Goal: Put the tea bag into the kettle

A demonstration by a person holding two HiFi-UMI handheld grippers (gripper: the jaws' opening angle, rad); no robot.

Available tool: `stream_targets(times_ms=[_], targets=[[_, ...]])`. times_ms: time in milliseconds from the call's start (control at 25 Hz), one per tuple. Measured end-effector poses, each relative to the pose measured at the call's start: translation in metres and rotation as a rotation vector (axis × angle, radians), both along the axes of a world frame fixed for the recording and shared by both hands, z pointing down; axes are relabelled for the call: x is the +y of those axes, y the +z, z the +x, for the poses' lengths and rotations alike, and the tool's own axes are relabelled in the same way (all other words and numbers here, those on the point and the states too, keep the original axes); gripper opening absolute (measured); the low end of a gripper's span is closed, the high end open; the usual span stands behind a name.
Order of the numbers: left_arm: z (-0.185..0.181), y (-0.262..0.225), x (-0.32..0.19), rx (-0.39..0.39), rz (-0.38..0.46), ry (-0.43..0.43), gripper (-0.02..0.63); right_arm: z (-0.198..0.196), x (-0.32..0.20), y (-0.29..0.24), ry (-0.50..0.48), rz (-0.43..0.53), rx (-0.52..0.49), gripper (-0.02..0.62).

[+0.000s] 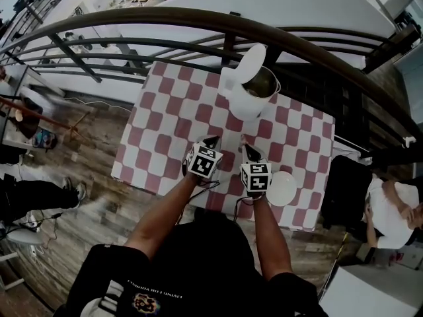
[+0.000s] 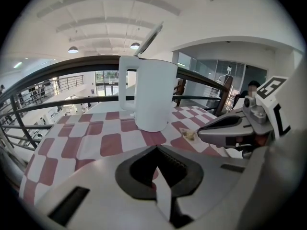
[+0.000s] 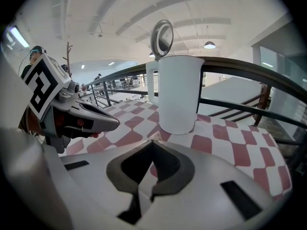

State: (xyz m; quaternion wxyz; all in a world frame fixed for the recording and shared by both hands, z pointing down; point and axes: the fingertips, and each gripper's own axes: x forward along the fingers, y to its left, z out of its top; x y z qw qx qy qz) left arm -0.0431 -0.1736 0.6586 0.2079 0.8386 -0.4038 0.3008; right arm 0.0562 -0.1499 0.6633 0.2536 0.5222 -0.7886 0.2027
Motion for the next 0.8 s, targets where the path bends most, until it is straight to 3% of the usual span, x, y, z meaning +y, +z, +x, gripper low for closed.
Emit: stream_targets(times_ms=[480,800], targets=[[0.034,-0.081,-0.066,0.013,0.172,0.061,0.0,0.021,-0.062,-0.091,0.04,0.187,0.018,0.014],[0.034,-0.163,-0.115,0.046,0.319,0.034,0.0,0.023,-0.102,-0.179,0.042,0.353,0.021,0.014]])
